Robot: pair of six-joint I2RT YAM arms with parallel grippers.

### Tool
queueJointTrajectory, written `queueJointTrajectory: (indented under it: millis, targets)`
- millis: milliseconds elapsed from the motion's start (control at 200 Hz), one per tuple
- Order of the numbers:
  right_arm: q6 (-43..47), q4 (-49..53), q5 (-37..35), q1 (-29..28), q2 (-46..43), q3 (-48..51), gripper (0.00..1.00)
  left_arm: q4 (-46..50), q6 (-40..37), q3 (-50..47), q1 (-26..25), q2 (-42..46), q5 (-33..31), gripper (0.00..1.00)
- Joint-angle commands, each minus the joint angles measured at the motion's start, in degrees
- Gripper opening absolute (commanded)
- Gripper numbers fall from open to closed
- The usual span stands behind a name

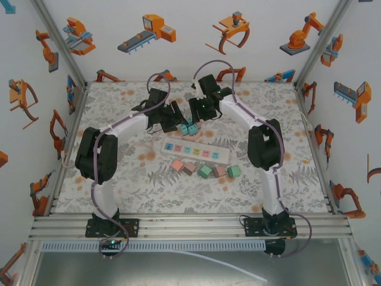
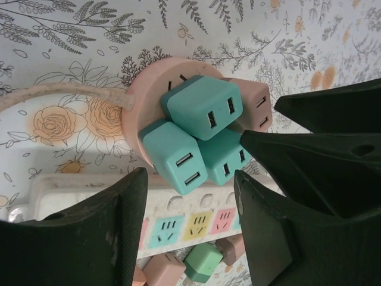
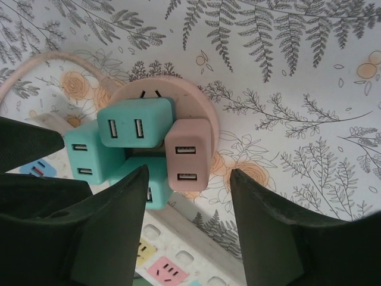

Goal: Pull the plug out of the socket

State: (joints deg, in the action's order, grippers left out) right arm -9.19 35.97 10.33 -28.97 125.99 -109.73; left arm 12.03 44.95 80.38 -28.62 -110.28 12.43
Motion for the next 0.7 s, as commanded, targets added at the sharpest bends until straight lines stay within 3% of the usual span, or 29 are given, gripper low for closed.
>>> queueJointTrajectory:
  millis: [0, 255, 516, 696]
  targets:
    - [-0.52, -3.26, 1.44, -0.21, -0.55, 2.18, 0.5, 0.57, 0.59, 2.09, -0.03, -1.4, -0.82, 0.55]
    - [-1.85, -6.25, 2.06, -0.3, 0.46, 3.63, 0.4, 0.86, 0.75, 2.83, -0.03, -3.48, 0.43, 0.35]
    - [-2.33, -7.41, 1.74, -1.25, 0.57, 4.97, 0.32, 3.35, 0.02, 3.72, -0.41, -5.61, 0.94, 0.33]
    - [-2.32, -7.31, 0.44, -2.01, -0.46, 4.79, 0.23, 6.21, -1.24, 4.45, -1.39, -7.07, -2.68, 0.35]
